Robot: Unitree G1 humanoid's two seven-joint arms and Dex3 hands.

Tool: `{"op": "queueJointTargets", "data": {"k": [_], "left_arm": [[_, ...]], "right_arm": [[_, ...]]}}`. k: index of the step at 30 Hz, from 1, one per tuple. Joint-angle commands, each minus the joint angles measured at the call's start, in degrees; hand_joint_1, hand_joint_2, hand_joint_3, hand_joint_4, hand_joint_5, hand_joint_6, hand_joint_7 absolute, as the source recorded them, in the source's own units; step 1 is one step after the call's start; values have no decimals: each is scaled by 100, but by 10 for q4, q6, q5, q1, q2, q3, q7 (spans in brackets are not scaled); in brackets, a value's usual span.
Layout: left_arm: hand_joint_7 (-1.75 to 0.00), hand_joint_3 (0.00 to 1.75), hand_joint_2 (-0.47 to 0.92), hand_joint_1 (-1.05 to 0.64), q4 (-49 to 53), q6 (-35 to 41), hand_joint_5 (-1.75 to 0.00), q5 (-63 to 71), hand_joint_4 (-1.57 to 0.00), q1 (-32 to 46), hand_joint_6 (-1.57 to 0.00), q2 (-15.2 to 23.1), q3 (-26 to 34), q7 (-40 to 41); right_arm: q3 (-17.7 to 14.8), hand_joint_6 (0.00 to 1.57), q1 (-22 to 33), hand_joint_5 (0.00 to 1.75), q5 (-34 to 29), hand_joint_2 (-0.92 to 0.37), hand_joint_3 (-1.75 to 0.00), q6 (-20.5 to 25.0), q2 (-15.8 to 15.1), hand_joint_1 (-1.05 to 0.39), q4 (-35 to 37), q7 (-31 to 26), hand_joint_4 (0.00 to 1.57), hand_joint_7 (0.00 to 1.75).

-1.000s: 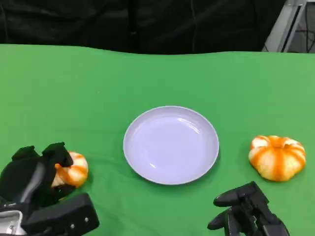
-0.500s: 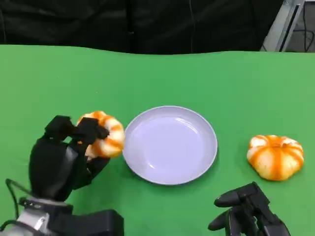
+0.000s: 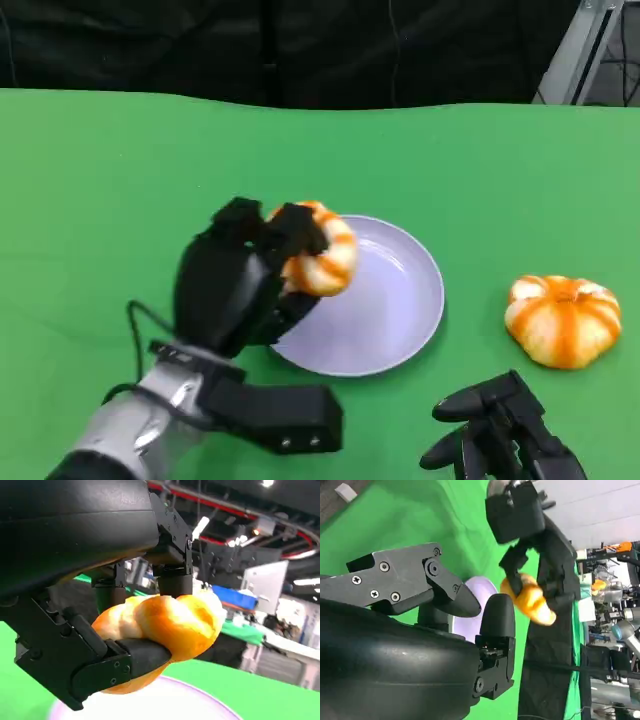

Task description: Grasp the bread from the table and place it into the plate.

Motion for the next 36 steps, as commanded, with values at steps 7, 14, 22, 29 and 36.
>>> {"op": "queueJointTargets", "data": {"k": [7,14,22,29,36], "left_arm": [[-56,58,78,-31,-12,66,-91,-49,-30,-38,-41,-5,-6,-219],[-9,39,92,-71,-91,188,-10,-27,0,-14,-6,7,-21,-350],[-1,51,92,-87,-135,212,0,-50,0,2,0,27,-18,-441],[-2,55,92,-86,-233,177,-1,-114,-2,70,-4,84,31,-484],[-11,34,92,-51,-298,56,-18,-248,-28,189,-26,111,127,-462]], "right_arm": [[2,6,7,175,-1,-92,-99,6,0,-25,-8,-10,16,175],[6,6,8,175,-1,-92,-99,4,-3,-25,-10,-9,16,175],[4,6,7,175,0,-92,-99,1,-3,-25,-7,-9,15,175],[7,6,9,175,-3,-92,-100,6,-1,-25,-12,-12,16,175],[13,6,11,175,-13,-92,-101,0,0,-24,-12,-18,15,175]]}}
